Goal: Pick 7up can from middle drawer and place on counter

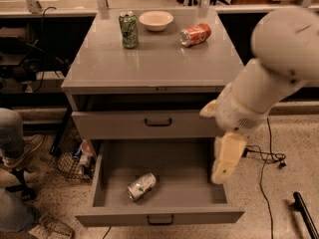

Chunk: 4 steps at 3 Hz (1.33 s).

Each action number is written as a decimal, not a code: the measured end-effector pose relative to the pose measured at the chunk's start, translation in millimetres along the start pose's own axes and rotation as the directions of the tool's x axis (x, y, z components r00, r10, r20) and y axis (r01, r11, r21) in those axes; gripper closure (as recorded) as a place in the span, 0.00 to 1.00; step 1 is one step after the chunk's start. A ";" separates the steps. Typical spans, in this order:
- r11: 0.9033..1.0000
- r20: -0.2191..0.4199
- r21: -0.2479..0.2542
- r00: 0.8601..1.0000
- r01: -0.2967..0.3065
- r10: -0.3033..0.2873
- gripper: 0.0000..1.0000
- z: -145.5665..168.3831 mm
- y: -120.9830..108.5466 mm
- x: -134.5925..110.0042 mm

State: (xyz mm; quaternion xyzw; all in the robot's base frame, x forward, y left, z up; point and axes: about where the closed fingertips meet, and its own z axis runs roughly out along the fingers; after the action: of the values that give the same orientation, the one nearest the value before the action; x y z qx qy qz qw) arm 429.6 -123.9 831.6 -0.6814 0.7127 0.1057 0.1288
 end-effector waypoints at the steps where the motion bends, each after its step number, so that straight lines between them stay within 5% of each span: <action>1: 0.992 0.125 -0.116 0.992 0.041 -0.026 0.00 69.2 20.5 -36.1; 2: 0.976 0.231 -0.200 0.972 0.085 -0.038 0.00 126.5 45.8 -75.9; 3: 0.976 0.231 -0.200 0.972 0.085 -0.038 0.00 126.5 45.8 -75.9; 4: 0.976 0.285 -0.166 0.954 0.143 -0.091 0.00 168.8 33.2 -74.2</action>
Offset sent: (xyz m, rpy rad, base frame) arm -0.0559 0.1631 -0.1335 0.3333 0.2405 0.1873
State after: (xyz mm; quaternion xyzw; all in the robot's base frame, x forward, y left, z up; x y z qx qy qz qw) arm 405.9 2.8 695.6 -0.7102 0.6331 0.2573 0.1692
